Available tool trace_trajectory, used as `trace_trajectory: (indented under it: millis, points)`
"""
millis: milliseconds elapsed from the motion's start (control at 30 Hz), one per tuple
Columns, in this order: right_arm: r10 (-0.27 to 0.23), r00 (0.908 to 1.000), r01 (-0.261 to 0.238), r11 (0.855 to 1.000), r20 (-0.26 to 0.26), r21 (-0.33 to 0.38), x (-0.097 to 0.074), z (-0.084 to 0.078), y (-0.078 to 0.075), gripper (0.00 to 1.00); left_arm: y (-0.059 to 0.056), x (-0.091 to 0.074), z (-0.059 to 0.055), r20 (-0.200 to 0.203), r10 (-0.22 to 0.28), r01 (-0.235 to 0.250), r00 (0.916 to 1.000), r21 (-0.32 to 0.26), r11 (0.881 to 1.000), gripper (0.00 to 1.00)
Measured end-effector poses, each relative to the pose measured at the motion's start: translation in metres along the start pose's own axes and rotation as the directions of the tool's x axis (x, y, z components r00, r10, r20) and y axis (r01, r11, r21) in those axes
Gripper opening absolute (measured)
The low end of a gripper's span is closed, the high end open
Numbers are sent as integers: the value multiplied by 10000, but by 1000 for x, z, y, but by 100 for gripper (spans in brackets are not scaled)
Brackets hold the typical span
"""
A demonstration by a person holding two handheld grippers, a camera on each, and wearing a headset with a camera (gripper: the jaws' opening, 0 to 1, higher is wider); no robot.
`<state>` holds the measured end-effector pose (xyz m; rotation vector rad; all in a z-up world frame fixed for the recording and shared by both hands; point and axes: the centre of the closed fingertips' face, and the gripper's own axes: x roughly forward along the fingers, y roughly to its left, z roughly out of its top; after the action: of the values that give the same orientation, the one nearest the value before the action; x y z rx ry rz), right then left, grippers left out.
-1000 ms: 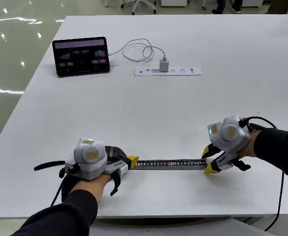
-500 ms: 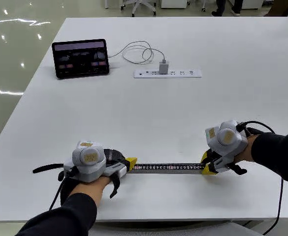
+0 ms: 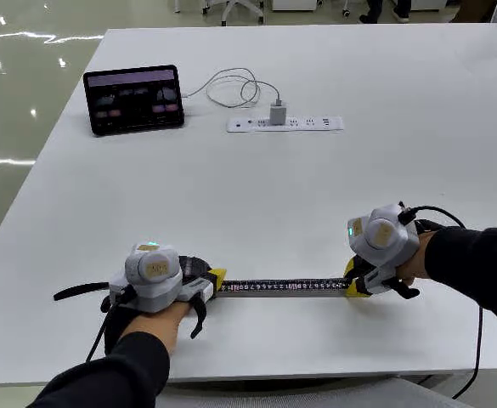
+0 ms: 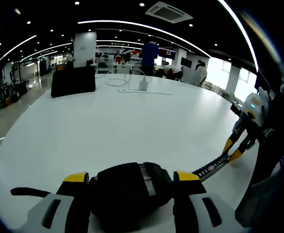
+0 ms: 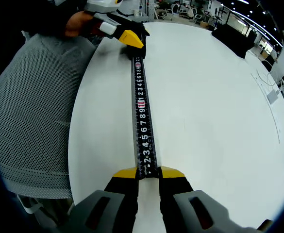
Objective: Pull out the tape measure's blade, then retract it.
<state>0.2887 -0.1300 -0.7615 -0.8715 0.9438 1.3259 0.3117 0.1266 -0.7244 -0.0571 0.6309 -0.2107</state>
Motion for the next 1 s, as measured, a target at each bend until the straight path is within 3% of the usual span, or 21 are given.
trace_trajectory:
  millis: [300, 400, 467, 633, 1000]
  points:
    - [-49, 9999, 53, 9994, -117, 349, 0, 0, -1, 11, 1, 1, -1, -136, 141, -140, 9998, 85, 9999, 65]
    - [21, 10000, -19, 9990, -41, 456, 0, -1, -3, 10, 1, 1, -2, -254, 171, -164, 9995, 270, 9995, 65]
    - [73, 10000, -74, 9987, 14, 508, 0, -1, -3, 10, 1, 2, -3, -394, 269, -239, 9989, 736, 9970, 64]
    - [91, 9999, -86, 9991, -118, 426, 2, 1, -2, 10, 1, 2, -4, -412, 318, -283, 9986, 823, 9962, 64]
    - [102, 9999, -98, 9950, -27, 991, 2, 2, -3, 10, 2, 3, -4, -455, 258, -223, 9986, 742, 9970, 64]
